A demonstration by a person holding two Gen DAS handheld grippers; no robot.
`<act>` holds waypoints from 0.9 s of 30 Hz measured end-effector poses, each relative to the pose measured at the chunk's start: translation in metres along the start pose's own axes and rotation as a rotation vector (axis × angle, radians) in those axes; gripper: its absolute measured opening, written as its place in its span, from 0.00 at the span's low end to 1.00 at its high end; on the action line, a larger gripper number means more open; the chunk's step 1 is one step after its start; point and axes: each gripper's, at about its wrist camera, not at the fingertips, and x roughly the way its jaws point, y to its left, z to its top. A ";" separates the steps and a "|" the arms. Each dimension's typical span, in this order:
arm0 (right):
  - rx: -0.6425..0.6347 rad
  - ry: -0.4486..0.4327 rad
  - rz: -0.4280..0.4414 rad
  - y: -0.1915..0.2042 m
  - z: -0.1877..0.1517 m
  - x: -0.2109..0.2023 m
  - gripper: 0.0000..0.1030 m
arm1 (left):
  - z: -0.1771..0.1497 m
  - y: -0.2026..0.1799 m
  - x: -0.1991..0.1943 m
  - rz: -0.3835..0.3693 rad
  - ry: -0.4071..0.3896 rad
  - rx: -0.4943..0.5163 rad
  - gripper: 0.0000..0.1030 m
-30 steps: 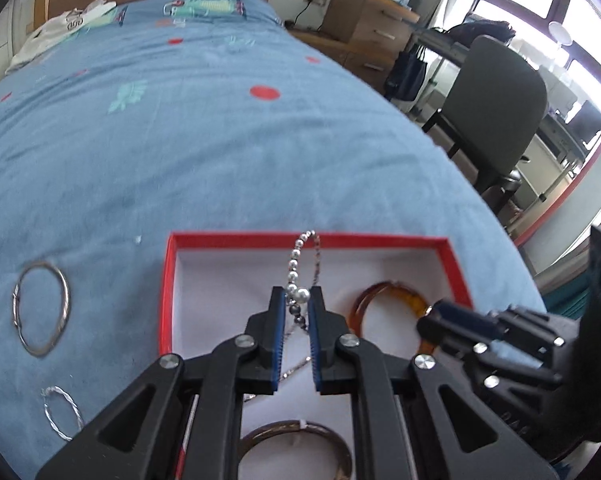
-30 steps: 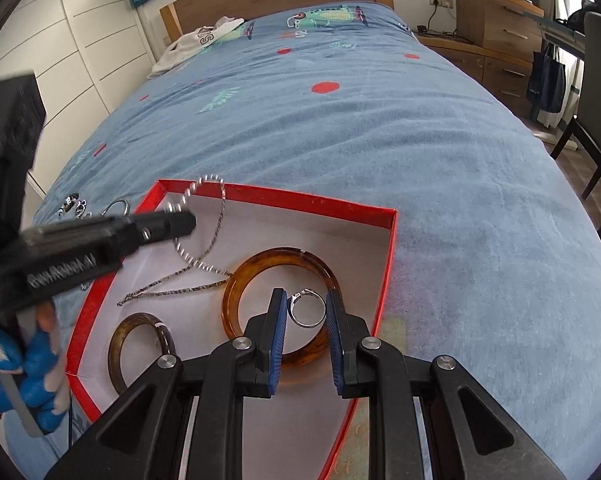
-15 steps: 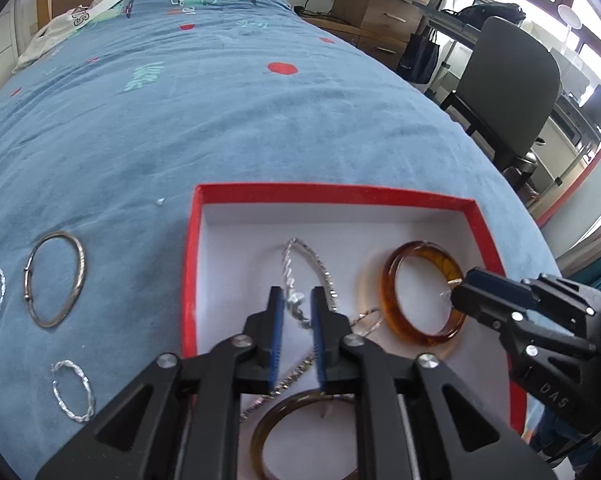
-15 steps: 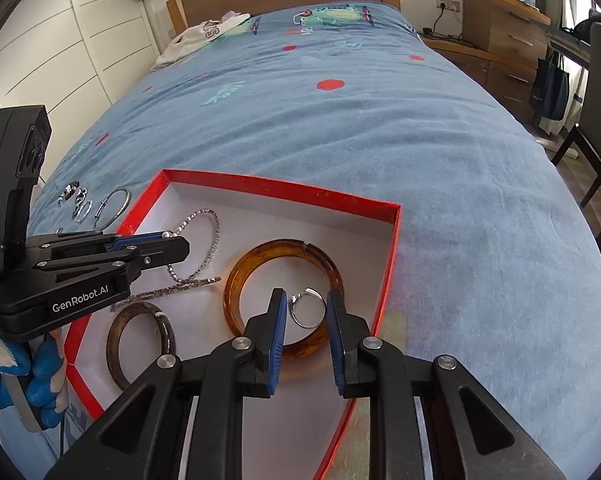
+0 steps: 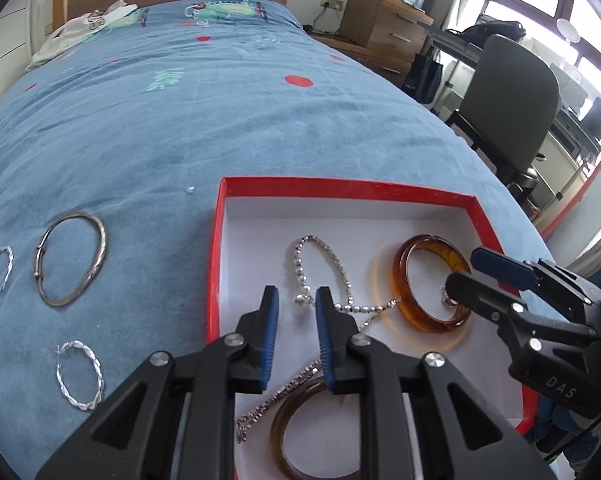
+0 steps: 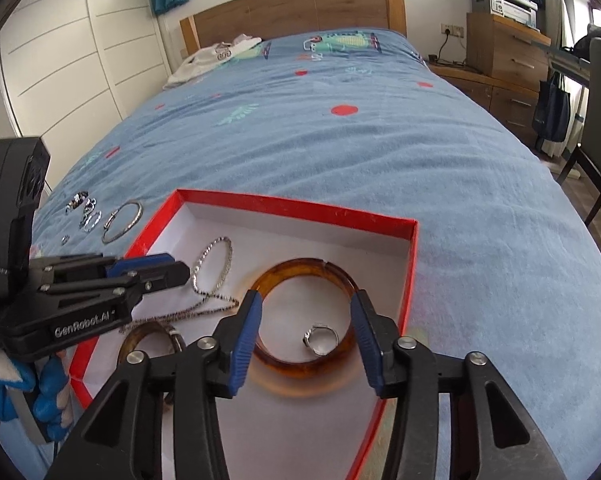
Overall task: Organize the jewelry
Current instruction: 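Open both grippers to drop the ring and necklace, then lift away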
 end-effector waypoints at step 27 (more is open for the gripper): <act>-0.142 0.026 0.074 0.007 0.026 0.008 0.48 | -0.011 -0.009 -0.029 0.035 0.003 -0.014 0.45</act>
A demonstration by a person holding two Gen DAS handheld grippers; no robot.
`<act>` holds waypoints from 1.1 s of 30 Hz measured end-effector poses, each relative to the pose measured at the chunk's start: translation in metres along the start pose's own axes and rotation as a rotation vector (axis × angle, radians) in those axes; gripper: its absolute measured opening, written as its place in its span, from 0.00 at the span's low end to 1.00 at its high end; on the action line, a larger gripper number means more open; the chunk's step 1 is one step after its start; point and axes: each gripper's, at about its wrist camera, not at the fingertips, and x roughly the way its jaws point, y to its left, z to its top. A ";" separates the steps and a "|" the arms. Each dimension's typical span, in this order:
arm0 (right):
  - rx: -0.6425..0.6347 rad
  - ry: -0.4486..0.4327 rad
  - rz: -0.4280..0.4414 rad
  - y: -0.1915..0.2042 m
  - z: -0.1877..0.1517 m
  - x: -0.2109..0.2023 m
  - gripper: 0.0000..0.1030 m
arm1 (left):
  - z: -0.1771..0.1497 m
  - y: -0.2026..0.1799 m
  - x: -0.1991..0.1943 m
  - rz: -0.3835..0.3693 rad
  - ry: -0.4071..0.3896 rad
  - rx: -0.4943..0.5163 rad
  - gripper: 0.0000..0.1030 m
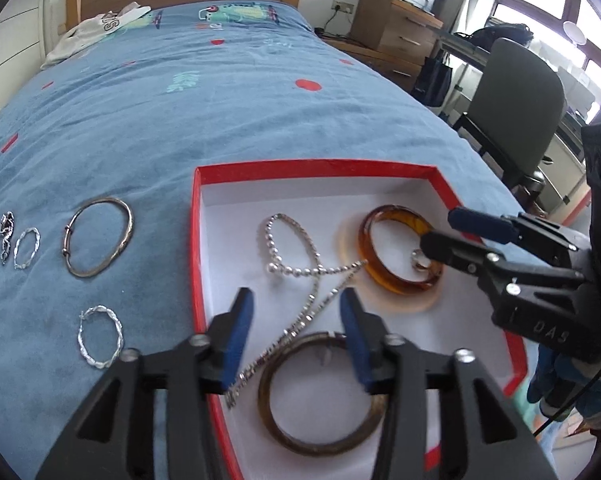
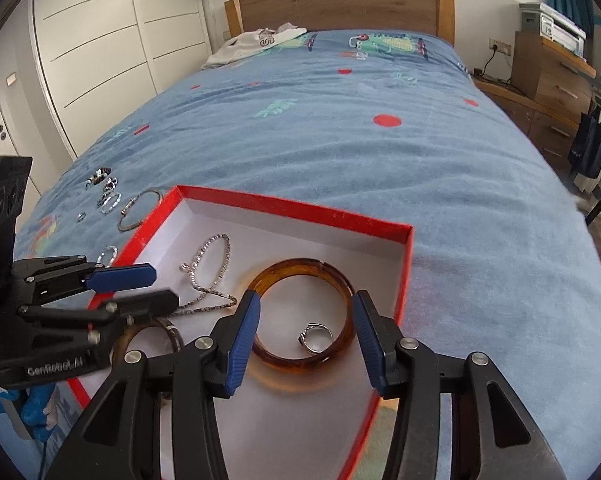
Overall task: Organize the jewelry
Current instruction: 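Open both grippers to drop the ring and necklace, then lift away, then reach both grippers toward the twisted silver hoop earrings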
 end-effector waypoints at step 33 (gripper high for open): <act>-0.036 -0.265 -0.021 0.187 0.030 -0.195 0.56 | -0.062 0.203 -0.310 0.286 -0.301 -0.120 0.46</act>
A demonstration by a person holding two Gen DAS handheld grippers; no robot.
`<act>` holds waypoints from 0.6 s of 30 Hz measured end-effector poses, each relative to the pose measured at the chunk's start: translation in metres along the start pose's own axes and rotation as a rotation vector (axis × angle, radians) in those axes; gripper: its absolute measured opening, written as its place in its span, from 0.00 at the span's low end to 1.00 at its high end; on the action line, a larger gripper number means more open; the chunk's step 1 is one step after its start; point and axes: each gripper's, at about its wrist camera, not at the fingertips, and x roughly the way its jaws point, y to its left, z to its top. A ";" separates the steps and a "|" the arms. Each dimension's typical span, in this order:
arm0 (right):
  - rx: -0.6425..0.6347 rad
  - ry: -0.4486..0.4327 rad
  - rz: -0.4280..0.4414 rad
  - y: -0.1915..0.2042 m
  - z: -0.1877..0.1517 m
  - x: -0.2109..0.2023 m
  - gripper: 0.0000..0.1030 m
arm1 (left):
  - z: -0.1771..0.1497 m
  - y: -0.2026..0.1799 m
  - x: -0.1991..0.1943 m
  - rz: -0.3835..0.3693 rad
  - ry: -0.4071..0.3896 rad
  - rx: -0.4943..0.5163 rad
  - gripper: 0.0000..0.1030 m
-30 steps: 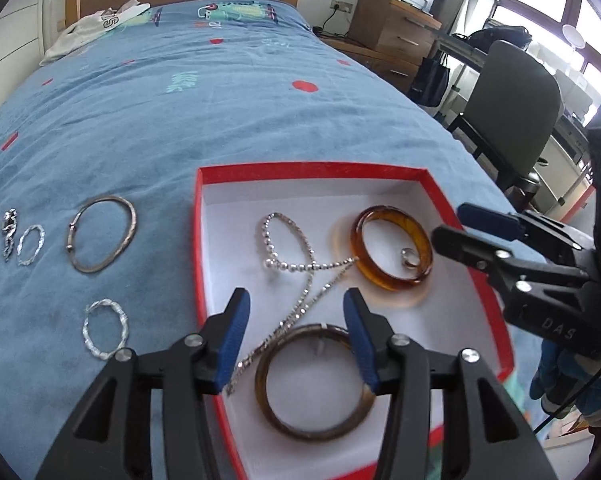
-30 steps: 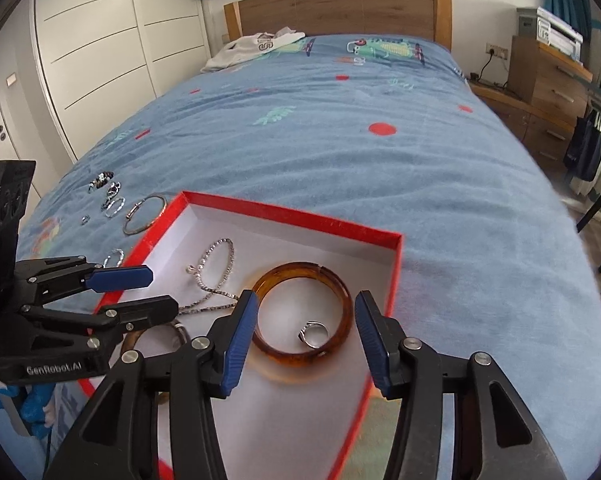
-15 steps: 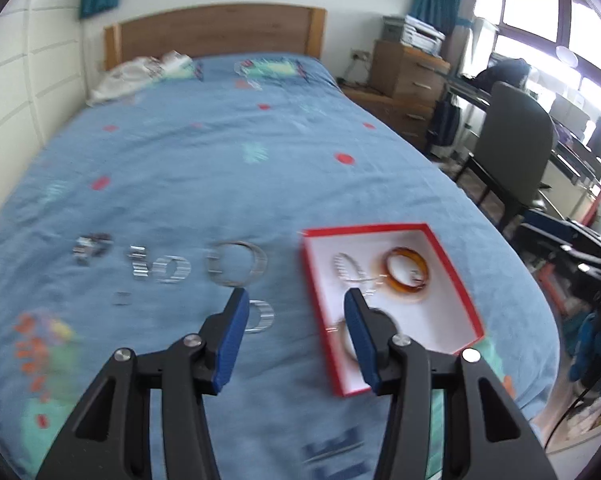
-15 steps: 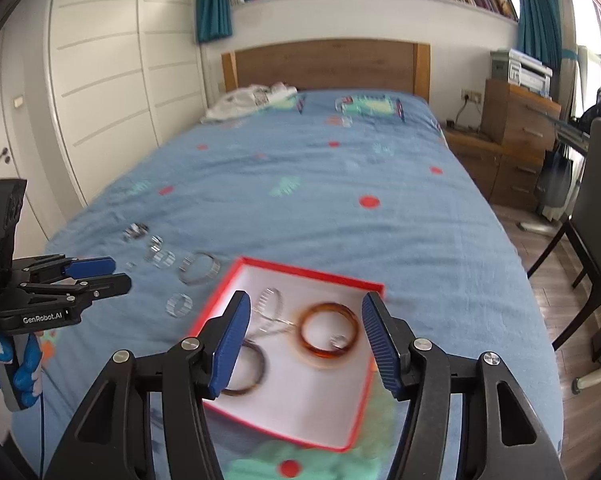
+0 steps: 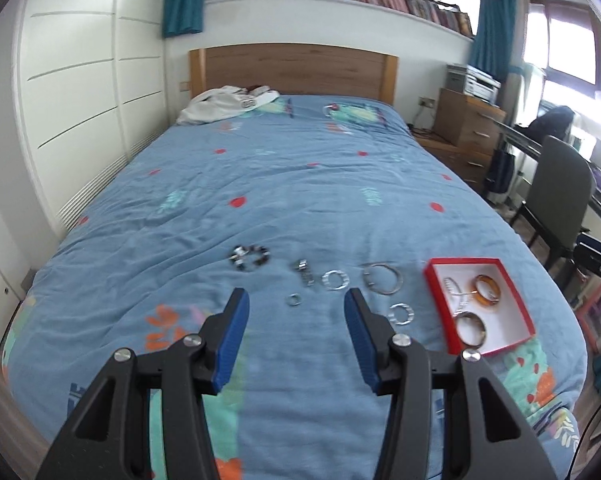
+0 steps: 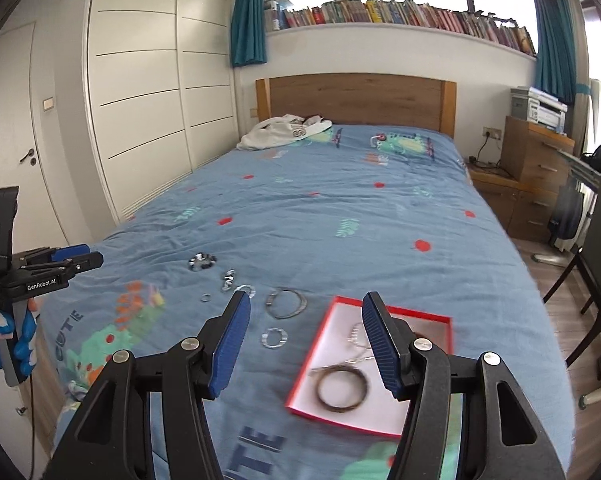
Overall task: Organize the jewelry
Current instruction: 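Reach both grippers toward the twisted silver hoop earrings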
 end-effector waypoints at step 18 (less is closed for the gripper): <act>0.013 0.166 0.040 0.051 -0.032 0.124 0.56 | -0.047 0.031 0.108 -0.087 0.139 -0.068 0.46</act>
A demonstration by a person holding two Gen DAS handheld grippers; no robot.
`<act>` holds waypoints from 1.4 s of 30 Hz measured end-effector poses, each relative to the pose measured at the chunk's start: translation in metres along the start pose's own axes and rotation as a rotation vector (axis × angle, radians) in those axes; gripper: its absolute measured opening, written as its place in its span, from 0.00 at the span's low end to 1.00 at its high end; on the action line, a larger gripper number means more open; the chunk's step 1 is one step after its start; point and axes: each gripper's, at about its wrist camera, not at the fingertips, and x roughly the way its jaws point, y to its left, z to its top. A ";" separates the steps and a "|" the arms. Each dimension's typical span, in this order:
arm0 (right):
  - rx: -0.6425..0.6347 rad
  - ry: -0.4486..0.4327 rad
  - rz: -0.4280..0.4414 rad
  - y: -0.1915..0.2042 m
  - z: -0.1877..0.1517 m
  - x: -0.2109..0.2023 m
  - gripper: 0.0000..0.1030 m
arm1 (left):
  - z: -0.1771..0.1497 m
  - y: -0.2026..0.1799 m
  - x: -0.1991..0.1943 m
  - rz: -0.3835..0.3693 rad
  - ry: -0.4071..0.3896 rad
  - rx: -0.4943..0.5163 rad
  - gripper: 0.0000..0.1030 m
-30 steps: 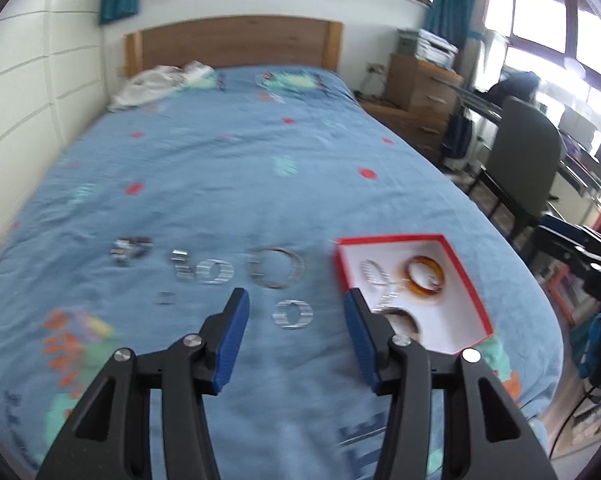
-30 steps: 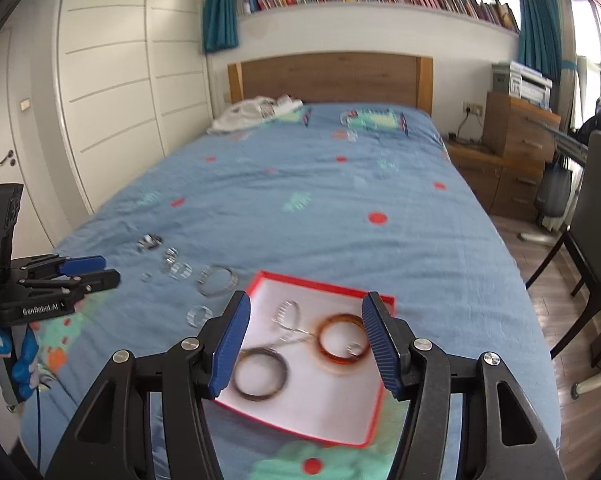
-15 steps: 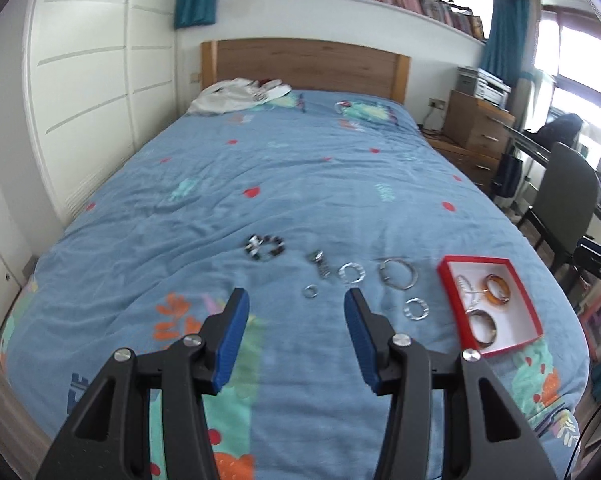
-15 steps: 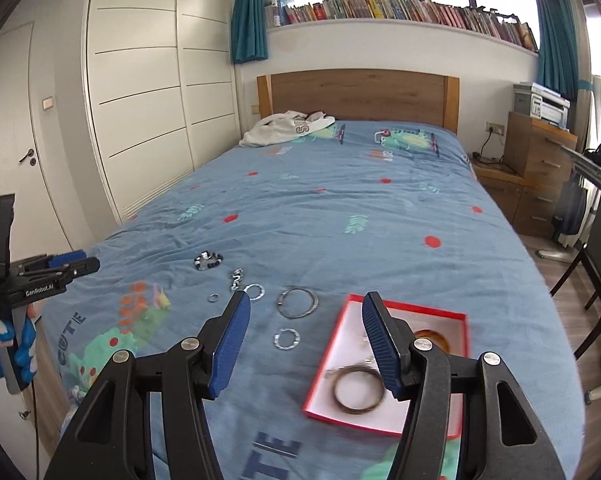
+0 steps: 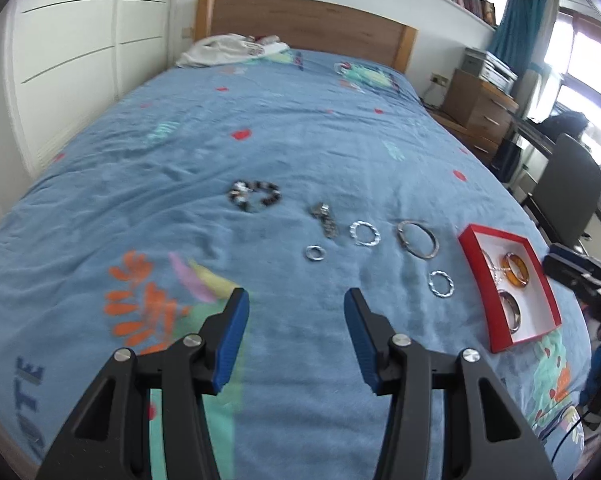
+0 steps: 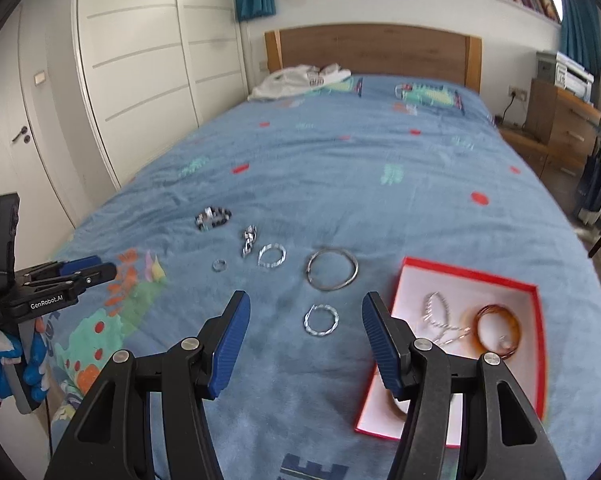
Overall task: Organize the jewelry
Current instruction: 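Reach both grippers toward the twisted silver hoop earrings, then grasp a twisted hoop with each gripper and carry them over the box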
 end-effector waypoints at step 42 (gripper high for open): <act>-0.011 0.317 -0.118 -0.005 -0.015 0.166 0.60 | 0.055 -0.073 0.222 -0.192 0.186 0.206 0.44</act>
